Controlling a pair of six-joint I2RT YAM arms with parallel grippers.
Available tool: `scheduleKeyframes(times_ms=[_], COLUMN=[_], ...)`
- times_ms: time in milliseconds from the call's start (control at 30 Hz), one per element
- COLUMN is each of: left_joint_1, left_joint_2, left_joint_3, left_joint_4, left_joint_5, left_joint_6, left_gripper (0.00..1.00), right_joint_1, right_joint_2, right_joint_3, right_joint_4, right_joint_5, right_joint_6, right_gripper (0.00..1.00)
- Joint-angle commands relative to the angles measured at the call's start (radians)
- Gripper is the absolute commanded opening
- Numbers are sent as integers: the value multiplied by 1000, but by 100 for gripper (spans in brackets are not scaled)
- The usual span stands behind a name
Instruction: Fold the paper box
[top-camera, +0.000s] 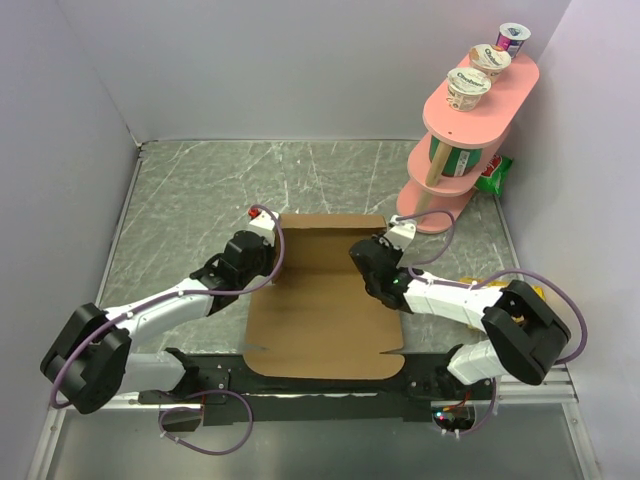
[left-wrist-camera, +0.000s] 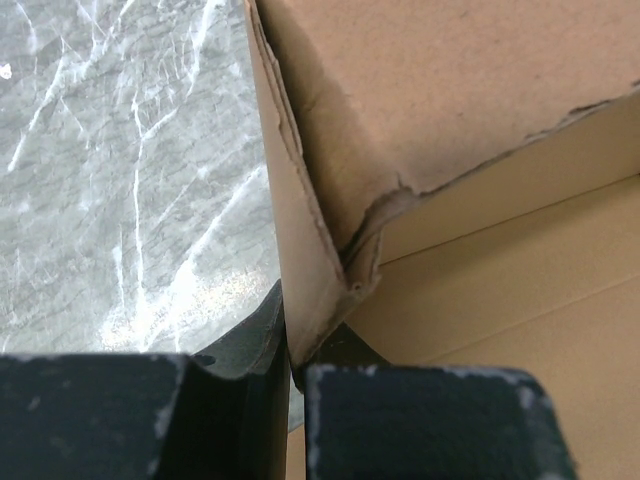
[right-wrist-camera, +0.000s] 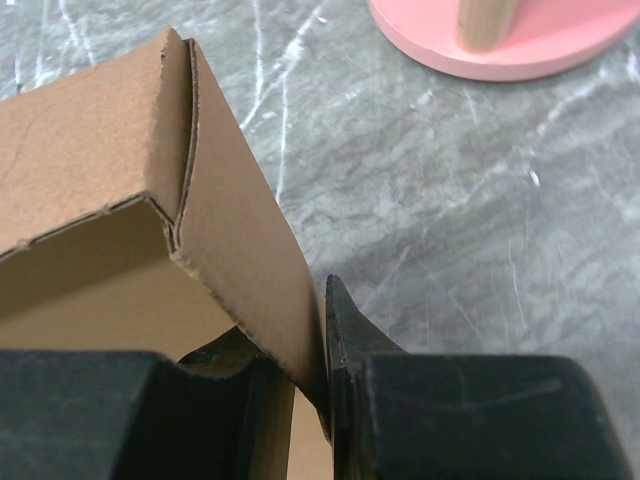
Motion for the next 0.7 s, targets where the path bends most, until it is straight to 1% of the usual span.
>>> scheduleKeyframes(times_ms=[0, 100, 300, 500, 533, 667], left_joint_1=[4, 4, 13, 58, 65, 68], left_joint_2=[-48, -57, -76, -105, -114, -120], left_joint_3=[33, 33, 28, 34, 33, 36], left_joint_4=[-14, -15, -24, -46, -47, -55], left_joint_5=[-45, -52, -53, -41, -33, -33], left_joint_6=[-3, 3, 26, 23, 22, 34], left_gripper=[1, 1, 1, 1, 1, 1], right_joint_1=[-17, -3, 32, 58, 62, 84], right_joint_2=[57, 68, 33, 45, 63, 97], right_joint_3=[21, 30, 1, 21, 32, 79], right_joint_4=[-370, -385, -343, -424, -483, -551], right_joint_5=[220, 226, 229, 261, 266, 295], right_joint_6=[221, 230, 175, 235, 284, 324], right_gripper=[0, 0, 0, 0, 0, 0])
